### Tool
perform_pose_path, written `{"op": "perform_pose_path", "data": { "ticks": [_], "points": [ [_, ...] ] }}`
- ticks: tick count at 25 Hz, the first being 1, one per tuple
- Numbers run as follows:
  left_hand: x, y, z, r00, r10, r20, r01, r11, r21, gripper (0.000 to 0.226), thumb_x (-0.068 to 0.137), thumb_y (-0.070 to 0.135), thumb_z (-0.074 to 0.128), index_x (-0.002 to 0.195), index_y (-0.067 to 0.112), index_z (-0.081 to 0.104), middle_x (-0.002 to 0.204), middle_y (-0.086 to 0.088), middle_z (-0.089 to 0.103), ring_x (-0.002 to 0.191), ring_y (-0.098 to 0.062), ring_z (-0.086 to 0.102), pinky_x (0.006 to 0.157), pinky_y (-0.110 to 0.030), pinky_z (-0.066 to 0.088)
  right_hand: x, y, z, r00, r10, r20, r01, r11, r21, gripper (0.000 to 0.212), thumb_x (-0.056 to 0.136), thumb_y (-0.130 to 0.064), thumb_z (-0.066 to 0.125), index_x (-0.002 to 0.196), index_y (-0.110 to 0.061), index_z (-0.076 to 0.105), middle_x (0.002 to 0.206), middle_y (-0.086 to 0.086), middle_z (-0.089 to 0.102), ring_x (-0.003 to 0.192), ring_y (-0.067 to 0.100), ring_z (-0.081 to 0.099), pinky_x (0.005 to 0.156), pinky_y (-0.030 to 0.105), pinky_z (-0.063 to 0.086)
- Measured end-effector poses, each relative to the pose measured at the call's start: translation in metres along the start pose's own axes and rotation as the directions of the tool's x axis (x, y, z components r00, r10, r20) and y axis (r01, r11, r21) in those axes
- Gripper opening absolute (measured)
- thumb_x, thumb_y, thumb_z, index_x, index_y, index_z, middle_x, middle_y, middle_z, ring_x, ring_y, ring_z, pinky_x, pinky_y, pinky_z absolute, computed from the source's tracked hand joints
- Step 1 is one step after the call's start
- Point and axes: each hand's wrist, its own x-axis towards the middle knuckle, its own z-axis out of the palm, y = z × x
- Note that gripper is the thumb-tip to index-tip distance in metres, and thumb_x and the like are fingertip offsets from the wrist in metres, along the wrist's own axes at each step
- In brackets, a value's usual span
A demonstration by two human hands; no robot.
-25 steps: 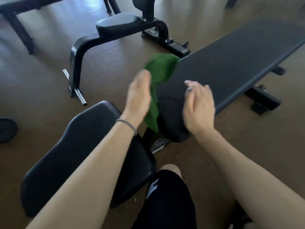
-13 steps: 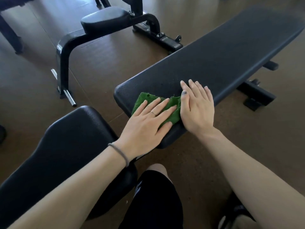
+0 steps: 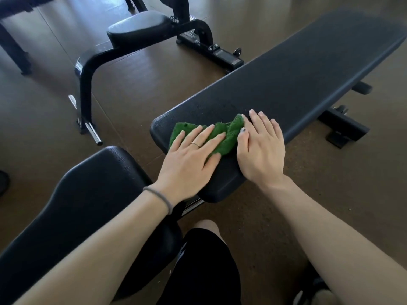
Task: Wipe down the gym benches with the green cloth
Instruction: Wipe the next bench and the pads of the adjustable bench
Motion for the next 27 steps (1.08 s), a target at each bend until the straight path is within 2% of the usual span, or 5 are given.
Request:
{"op": "perform_pose_path", "data": {
  "ticks": [7,14,21,24,27],
  "points": [
    [0.087,-0.045,-0.010,0.946,-0.324,0.030,0.325,0.946,-0.025,0.051,0.109,0.048,0.027,0.160,0.044,0.026,0.172,0.009,0.018,0.159,-0.017,0.013,0.129,-0.041,0.005,0.001,0.000,0.001,1.000,0.007,-0.018,-0.007,1.000,0.011,0.062,0.102,-0.033,0.019,0.147,-0.015,0.058,0.158,0.005,0.048,0.151,0.020,0.036,0.127,0.039,0.020],
    [0.039,-0.019,-0.005,0.998,0.046,0.049,-0.047,0.999,0.015,0.057,0.102,0.054,0.022,0.158,0.048,0.028,0.169,0.014,0.023,0.158,-0.013,0.017,0.129,-0.041,0.009,-0.001,-0.002,0.000,0.999,-0.007,-0.035,0.007,1.000,-0.003,0.060,0.103,-0.030,0.019,0.148,-0.015,0.055,0.157,0.006,0.049,0.151,0.021,0.036,0.127,0.040,0.019],
    [0.106,-0.051,-0.010,0.951,-0.310,-0.012,0.309,0.951,-0.029,0.049,0.107,0.049,0.029,0.155,0.048,0.033,0.159,0.005,0.041,0.146,-0.026,0.039,0.116,-0.042,0.029,0.000,0.001,0.003,0.997,0.004,-0.075,-0.002,1.000,0.021,0.059,0.101,-0.029,0.022,0.143,-0.014,0.062,0.155,0.006,0.052,0.149,0.021,0.040,0.125,0.039,0.022],
    [0.084,-0.063,-0.016,0.851,-0.525,-0.006,0.521,0.846,-0.112,0.047,0.106,0.048,0.028,0.152,0.042,0.038,0.149,-0.003,0.047,0.138,-0.032,0.043,0.106,-0.048,0.037,0.000,0.000,0.003,0.997,0.011,-0.079,-0.009,1.000,0.028,0.060,0.101,-0.030,0.022,0.142,-0.014,0.062,0.155,0.006,0.052,0.149,0.022,0.040,0.126,0.040,0.022],
    [0.059,-0.050,-0.012,0.751,-0.660,-0.024,0.614,0.712,-0.341,0.047,0.108,0.040,0.034,0.154,0.035,0.040,0.157,-0.004,0.037,0.144,-0.032,0.032,0.110,-0.047,0.035,-0.002,-0.001,0.002,0.998,0.012,-0.058,-0.011,1.000,0.019,0.062,0.101,-0.032,0.019,0.144,-0.013,0.060,0.156,0.007,0.050,0.150,0.022,0.038,0.126,0.041,0.021]
  ]
}}
